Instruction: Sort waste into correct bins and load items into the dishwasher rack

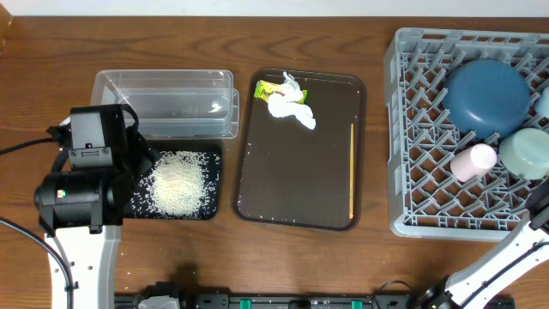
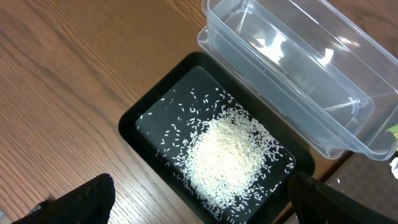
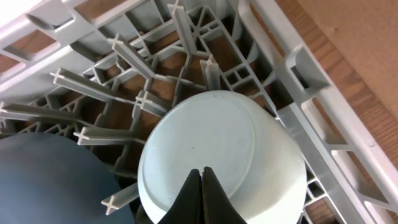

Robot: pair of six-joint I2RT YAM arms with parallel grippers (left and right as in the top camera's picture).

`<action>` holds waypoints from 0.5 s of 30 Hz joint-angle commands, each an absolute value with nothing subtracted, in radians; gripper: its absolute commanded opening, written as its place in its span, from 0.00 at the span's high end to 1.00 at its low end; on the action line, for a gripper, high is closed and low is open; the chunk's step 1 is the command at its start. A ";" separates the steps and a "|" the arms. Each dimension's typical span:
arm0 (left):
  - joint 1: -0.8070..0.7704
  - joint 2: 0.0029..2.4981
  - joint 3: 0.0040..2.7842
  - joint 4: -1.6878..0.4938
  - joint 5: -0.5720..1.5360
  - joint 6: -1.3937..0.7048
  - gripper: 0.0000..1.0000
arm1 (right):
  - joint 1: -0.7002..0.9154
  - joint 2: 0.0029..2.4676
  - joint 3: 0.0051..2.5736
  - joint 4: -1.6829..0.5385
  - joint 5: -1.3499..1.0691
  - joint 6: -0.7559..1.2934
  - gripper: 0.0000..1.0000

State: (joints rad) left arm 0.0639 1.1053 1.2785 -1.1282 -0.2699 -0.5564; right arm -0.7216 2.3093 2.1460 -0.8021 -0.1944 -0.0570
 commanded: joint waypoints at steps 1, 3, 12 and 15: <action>0.069 1.110 1.291 -1.132 -0.293 -0.554 0.09 | -0.728 2.342 2.144 -0.810 -0.205 -0.076 0.99; 0.069 1.110 1.291 -1.133 -0.293 -0.554 0.09 | -0.729 2.342 2.144 -0.804 -0.205 -0.076 0.99; 0.069 1.110 1.291 -1.132 -0.293 -0.554 0.09 | -0.754 2.329 2.144 -0.846 -0.113 -0.059 0.99; 0.069 1.110 1.291 -1.133 -0.293 -0.554 0.09 | -0.767 2.320 2.144 -0.860 -0.093 -0.030 0.99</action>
